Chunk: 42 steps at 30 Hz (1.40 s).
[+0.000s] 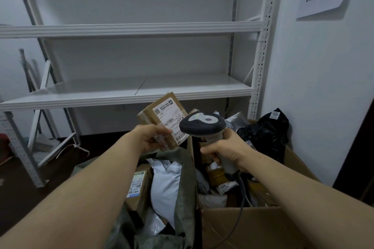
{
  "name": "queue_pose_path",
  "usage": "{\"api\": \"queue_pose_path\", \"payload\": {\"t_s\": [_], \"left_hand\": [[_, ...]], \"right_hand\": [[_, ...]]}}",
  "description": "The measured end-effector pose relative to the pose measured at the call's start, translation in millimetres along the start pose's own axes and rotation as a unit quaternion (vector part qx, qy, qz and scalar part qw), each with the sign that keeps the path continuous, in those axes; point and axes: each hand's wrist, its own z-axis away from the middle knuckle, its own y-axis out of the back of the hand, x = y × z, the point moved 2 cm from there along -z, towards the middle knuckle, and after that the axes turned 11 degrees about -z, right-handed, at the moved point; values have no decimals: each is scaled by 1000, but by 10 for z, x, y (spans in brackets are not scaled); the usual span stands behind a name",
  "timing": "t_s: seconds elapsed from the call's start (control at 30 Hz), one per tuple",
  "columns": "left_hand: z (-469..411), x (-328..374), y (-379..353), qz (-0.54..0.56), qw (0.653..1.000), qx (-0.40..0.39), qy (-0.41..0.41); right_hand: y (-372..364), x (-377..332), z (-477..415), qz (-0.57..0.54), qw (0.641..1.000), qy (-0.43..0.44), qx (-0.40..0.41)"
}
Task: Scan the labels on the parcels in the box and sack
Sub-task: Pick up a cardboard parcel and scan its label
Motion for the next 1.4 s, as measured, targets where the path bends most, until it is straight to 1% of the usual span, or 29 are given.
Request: {"api": "queue_pose_path", "payload": {"t_s": [0.37, 0.5, 0.57, 0.63, 0.73, 0.8, 0.93, 1.07, 1.17, 1.3, 1.37, 1.4], "left_hand": [[8, -48, 36, 8, 1000, 3, 13], [14, -63, 68, 5, 1000, 9, 0], [-20, -96, 97, -26, 999, 29, -30], [-42, -138, 143, -88, 991, 71, -67], [-27, -151, 186, -221, 961, 122, -113], [1, -166, 175, -265, 949, 131, -114], [-7, -250, 153, -297, 941, 122, -105], [-69, -319, 109, -296, 943, 82, -125], [-88, -330, 82, -312, 938, 59, -139], [-134, -319, 57, -339, 925, 65, -157], [-191, -334, 89, -356, 912, 104, -174], [-210, -346, 111, -382, 894, 134, -190]], "right_hand": [[-60, 33, -27, 25, 999, -18, -17], [-77, 41, -6, -17, 1000, -13, -6], [-81, 67, -19, -52, 998, -16, 7], [-83, 100, -46, -76, 997, -21, 26], [-77, 137, -70, -102, 993, -26, 48], [-61, 173, -82, -116, 991, -35, 58], [-34, 271, -119, -110, 990, -58, 65], [-68, 330, -169, -135, 986, -68, 67], [-81, 329, -200, -152, 983, -76, 65], [-61, 336, -211, -134, 986, -82, 61], [-57, 335, -190, -104, 990, -88, 40], [-60, 332, -178, -88, 991, -92, 25]]}}
